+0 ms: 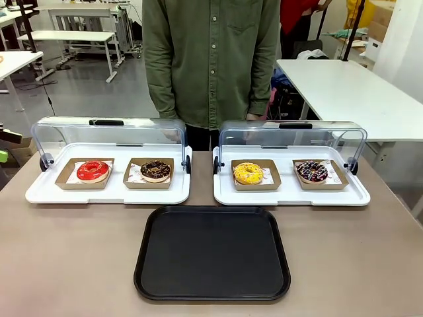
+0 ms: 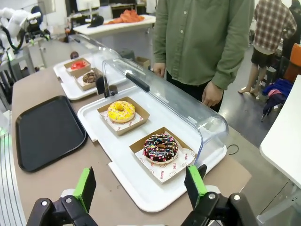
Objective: Move the second donut from the left to the tray.
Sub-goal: Pick up the Paper togo box containing the Donut indicated by the person and place it on the Handle tray.
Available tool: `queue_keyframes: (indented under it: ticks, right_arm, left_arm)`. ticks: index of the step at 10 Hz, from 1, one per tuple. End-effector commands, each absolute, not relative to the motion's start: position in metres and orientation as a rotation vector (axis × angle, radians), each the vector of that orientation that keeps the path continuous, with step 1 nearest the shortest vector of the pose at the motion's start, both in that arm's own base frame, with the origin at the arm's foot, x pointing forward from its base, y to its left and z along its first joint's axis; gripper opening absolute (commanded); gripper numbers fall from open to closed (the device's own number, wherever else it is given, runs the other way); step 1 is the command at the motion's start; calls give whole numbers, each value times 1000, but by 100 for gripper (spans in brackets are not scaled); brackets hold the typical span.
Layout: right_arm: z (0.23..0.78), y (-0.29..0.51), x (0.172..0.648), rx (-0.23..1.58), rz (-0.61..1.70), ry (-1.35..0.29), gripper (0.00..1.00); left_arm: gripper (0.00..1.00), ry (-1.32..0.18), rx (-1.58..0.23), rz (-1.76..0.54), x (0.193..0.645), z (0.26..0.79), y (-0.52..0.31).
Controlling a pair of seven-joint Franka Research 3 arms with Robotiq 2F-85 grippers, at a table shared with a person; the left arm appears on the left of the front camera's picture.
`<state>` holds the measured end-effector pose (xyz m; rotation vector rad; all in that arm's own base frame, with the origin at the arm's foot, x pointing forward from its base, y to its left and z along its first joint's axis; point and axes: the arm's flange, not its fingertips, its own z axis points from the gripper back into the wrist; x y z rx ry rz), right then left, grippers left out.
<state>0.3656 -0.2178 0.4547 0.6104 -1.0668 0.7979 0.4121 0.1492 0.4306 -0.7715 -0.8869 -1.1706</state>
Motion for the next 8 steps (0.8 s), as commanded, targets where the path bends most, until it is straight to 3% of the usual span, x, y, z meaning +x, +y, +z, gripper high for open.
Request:
queue_keyframes:
  ticks: [1,8]
  right_arm:
    - [453,-218,368,609,812,-1111,100]
    - [453,-218,368,609,812,-1111,100]
  left_arm:
    - [100,-873,-767,-1167,411,433,138]
    - [100,-873,-767,-1167,411,433,138]
